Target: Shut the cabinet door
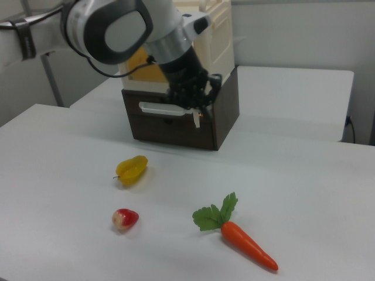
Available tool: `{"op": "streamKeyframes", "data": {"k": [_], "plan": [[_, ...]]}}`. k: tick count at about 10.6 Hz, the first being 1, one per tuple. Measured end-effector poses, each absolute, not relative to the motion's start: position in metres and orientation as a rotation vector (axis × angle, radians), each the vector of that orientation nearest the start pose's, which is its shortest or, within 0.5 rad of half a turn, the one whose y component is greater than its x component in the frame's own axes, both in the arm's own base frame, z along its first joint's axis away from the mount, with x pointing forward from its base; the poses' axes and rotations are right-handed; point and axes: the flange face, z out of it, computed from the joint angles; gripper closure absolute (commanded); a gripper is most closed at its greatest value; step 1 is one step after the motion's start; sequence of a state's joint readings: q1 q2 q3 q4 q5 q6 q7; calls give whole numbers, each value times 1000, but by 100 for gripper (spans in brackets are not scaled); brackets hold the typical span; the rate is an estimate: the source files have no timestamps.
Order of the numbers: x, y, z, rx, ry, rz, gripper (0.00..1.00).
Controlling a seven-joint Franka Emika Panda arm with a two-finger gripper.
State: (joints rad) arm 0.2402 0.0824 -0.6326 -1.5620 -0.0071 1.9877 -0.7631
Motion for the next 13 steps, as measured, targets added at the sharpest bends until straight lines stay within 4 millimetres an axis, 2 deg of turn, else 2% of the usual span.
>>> {"op": "streamKeyframes", "data": {"k": [2,5,7,9,11,13], "plan": [[589,-232,626,-3312,-697,-654,100],[618,-231,613,-3301,-770,-937,99],[622,-225,613,-3218,-805,-1035,99],[629,-206,608,-3144,-884,-1051,99],[631,-186,592,-3088,-942,-911,99],[624,-176,587,-3009,-981,-798,98]]}}
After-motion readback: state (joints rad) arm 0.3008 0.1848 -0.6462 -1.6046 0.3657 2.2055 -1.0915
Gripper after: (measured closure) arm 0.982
